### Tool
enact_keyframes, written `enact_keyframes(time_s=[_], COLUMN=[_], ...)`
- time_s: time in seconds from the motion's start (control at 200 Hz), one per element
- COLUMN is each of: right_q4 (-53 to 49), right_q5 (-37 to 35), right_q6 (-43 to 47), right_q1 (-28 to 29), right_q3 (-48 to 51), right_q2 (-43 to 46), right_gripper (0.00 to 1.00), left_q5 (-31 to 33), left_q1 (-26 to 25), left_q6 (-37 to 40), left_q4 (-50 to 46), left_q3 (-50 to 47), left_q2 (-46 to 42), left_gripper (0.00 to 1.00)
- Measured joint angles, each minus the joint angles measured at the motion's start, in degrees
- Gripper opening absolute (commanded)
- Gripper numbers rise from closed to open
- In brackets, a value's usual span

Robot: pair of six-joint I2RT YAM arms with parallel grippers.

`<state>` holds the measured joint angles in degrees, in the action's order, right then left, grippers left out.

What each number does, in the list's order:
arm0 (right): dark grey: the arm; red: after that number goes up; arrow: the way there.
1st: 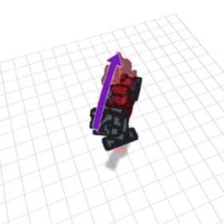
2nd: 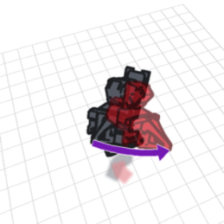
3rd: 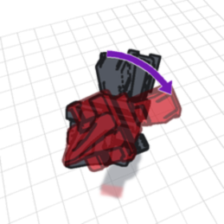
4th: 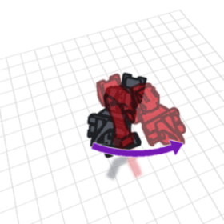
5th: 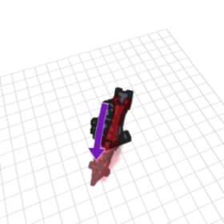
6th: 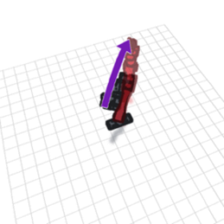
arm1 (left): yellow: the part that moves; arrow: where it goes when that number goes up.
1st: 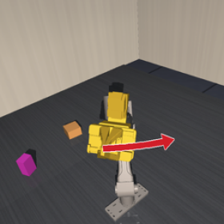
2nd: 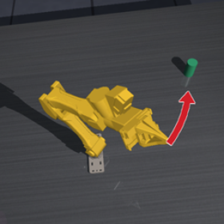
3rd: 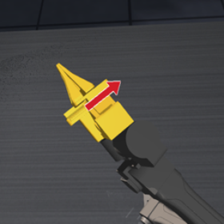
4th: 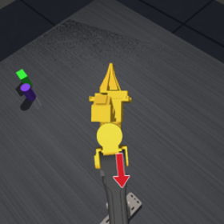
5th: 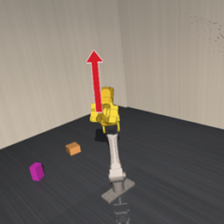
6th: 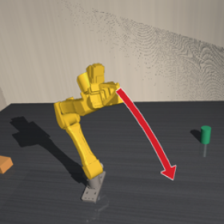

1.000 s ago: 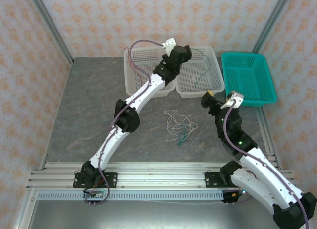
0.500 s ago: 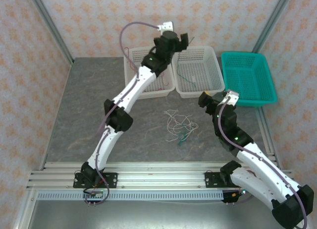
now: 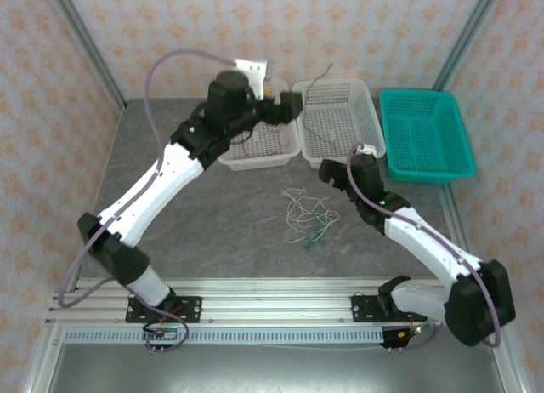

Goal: Untangle the cables

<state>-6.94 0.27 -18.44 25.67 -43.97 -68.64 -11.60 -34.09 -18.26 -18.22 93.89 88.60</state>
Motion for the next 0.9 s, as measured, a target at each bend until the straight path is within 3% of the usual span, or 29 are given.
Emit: enact_keyframes(time_s=[0.145,0.2,0.255,0.335,0.49,0.631,0.901], right_q4=[-5.81,-8.35,-11.69,-15.47,-20.76,-23.08,-24.06], right_q5=[5.33,6.97,8.55,10.95,13.27,13.53,14.73], right_q6=[-1.22,-1.4,-1.84,-1.88,-1.14,-0.35,-0.44], right_q1=[0.0,0.0,0.0,0.02,1.14,3.17,5.95], right_q3=[-0.81,-1.16,-1.97,-3.39,-5.33,-6.32,-6.91], right_q2=[-6.19,-7.85,-9.44,-11.69,-14.03,-14.58,-17.84], right_gripper=[0.72,0.69,0.5,0.34,0.16,0.14,0.21], left_q5=[0.22,0.0,-0.22,-1.03,-3.1,-3.89,-2.34], left_q1=[-3.13,-4.87,-7.19,-10.51,-16.79,-19.17,-19.06], left_q6=[-1.68,-2.95,-4.24,-6.71,-10.47,-12.57,-13.42], left_q4=[-0.9,-1.16,-1.38,-1.9,-1.53,-0.39,-0.26], left_q3=[-15.32,-19.45,-23.08,-26.29,-28.74,-29.62,-30.21], left_q2=[-5.25,-5.75,-5.77,-5.11,-1.55,2.14,3.61], left_gripper=[0.81,0.79,0.7,0.56,0.51,0.5,0.49])
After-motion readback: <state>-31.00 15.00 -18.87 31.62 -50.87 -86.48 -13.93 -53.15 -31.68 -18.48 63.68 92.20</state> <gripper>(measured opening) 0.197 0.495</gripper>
